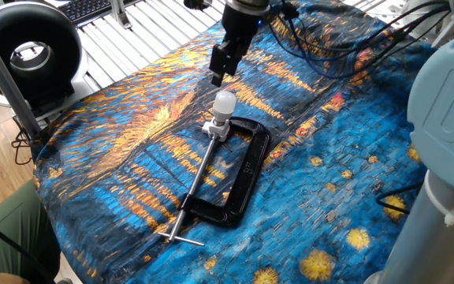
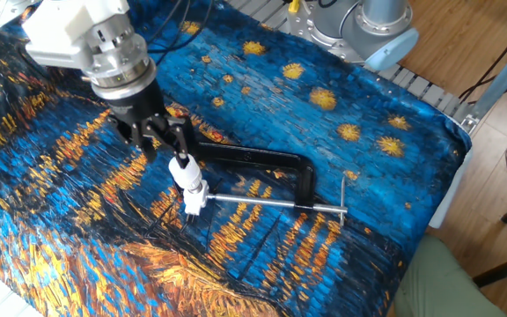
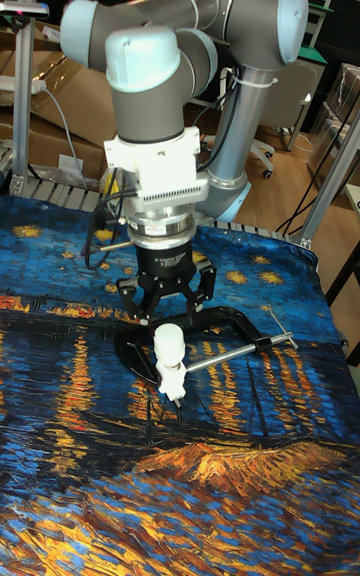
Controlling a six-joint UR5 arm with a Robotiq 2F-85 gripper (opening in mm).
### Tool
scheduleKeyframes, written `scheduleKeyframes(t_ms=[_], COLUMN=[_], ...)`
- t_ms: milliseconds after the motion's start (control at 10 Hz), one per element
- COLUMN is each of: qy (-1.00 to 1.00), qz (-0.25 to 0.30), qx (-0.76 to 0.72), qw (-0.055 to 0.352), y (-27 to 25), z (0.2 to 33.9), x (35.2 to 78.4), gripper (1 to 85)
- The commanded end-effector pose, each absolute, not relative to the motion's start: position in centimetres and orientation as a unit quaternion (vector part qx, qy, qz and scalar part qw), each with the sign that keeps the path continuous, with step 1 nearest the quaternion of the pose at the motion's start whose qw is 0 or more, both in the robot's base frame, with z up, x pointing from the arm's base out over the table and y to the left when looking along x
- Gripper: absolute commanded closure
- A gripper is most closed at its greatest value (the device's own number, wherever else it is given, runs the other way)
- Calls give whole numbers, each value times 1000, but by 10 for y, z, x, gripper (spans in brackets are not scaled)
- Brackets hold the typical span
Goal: Install the light bulb by rotating it
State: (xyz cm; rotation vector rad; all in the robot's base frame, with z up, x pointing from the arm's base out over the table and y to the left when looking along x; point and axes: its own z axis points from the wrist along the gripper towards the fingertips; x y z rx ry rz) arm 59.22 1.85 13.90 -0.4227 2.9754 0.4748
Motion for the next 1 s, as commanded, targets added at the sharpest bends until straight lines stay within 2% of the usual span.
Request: scheduleKeyframes(t_ms=[0, 900], qy=[976, 954], qz=[167, 160], qx=[-131, -247], qw=[56, 53], y=[27, 18], z=[130, 108], x=[596, 574], gripper=[263, 257])
